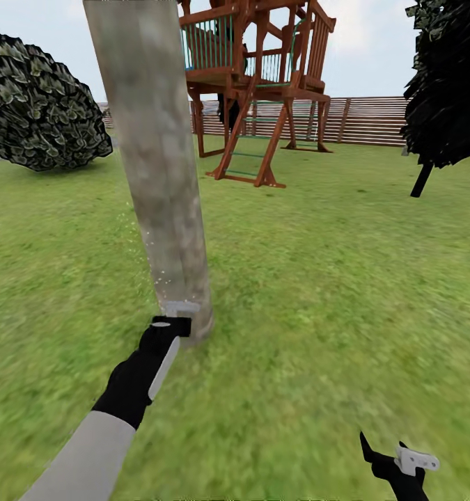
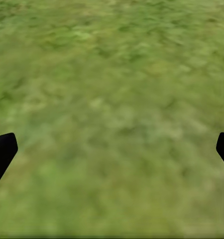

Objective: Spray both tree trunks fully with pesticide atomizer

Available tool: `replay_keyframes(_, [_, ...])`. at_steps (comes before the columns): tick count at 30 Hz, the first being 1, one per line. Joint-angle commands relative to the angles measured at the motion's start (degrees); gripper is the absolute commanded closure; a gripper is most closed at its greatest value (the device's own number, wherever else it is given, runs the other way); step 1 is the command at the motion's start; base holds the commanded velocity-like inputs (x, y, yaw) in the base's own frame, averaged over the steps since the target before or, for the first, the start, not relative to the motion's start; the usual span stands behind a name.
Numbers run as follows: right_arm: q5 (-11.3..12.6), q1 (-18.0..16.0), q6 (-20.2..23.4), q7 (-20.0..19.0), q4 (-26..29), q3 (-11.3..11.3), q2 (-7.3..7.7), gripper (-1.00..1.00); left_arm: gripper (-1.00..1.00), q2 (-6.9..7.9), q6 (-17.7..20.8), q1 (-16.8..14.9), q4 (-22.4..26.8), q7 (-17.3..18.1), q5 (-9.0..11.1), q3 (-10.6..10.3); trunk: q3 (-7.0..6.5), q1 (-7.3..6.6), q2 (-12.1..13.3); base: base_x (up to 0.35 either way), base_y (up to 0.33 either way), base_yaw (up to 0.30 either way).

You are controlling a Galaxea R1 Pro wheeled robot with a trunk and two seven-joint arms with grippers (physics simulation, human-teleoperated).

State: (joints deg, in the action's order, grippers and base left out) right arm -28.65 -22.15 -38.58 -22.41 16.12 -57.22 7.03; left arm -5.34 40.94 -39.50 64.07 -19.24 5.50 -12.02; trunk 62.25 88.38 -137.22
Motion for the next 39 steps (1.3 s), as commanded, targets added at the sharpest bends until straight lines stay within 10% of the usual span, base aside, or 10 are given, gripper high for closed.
replay_keyframes(1, [0.0, 0.0, 0.0, 0.0, 0.0, 0.0, 0.00, -1.00, 1.00, -1.36, 0.2, -0.1, 0.0, 0.0, -0.6, -0.4, 0.00, 0.00, 0.0, -0.022, 0.000, 0.000])
replay_keyframes(5, [0.0, 0.0, 0.0, 0.0, 0.0, 0.0, 0.00, -1.00, 1.00, -2.54, 1.9, -0.7, 3.2, -0.1, -0.5, -2.7, 0.00, 0.00, 0.0, -0.002, 0.000, 0.000])
replay_keyframes(8, [0.0, 0.0, 0.0, 0.0, 0.0, 0.0, 0.00, -1.00, 1.00, -0.57, 8.9, -0.5, 9.4, 0.1, -0.4, 3.7, 0.00, 0.00, 0.0, 0.000, 0.000, 0.000])
replay_keyframes(10, [0.0, 0.0, 0.0, 0.0, 0.0, 0.0, 0.00, -1.00, 1.00, -0.48, 9.8, -0.2, 10.2, 0.1, -0.4, 3.9, 0.00, 0.00, 0.0, 0.000, 0.000, 0.000])
replay_keyframes(13, [0.0, 0.0, 0.0, 0.0, 0.0, 0.0, 0.00, -1.00, 1.00, -0.87, 10.0, 0.1, 8.7, 0.0, -0.3, -2.8, 0.00, 0.00, 0.0, 0.000, 0.000, 0.000])
replay_keyframes(16, [0.0, 0.0, 0.0, 0.0, 0.0, 0.0, 0.00, -1.00, 1.00, -1.49, 10.0, 0.0, 7.7, -0.2, -0.4, -4.6, 0.00, 0.00, 0.0, 0.000, 0.000, 0.000])
replay_keyframes(19, [0.0, 0.0, 0.0, 0.0, 0.0, 0.0, 0.00, -1.00, 1.00, -0.94, 12.1, 0.0, 7.5, -0.6, -1.0, -3.8, 0.00, 0.00, 0.0, 0.000, 0.000, 0.000])
replay_keyframes(23, [0.0, 0.0, 0.0, 0.0, 0.0, 0.0, 0.00, -1.00, 1.00, 1.89, 14.9, 0.0, 7.6, -0.5, -1.3, 2.6, 0.00, 0.00, 0.0, 0.000, 0.000, 0.000])
replay_keyframes(32, [-0.1, 0.0, 0.0, 0.0, 0.0, 0.0, 0.00, -1.00, 1.00, -0.76, 14.4, 0.2, 2.8, -0.4, -0.6, -2.6, 0.00, 0.00, 0.0, 0.000, 0.000, 0.000])
replay_keyframes(39, [-0.1, 0.0, 0.0, 0.0, 0.0, 0.1, -0.08, -1.00, 1.00, 2.54, 14.0, 0.2, 3.0, -0.5, -1.0, 3.4, 0.00, 0.00, 0.0, 0.000, 0.000, 0.000])
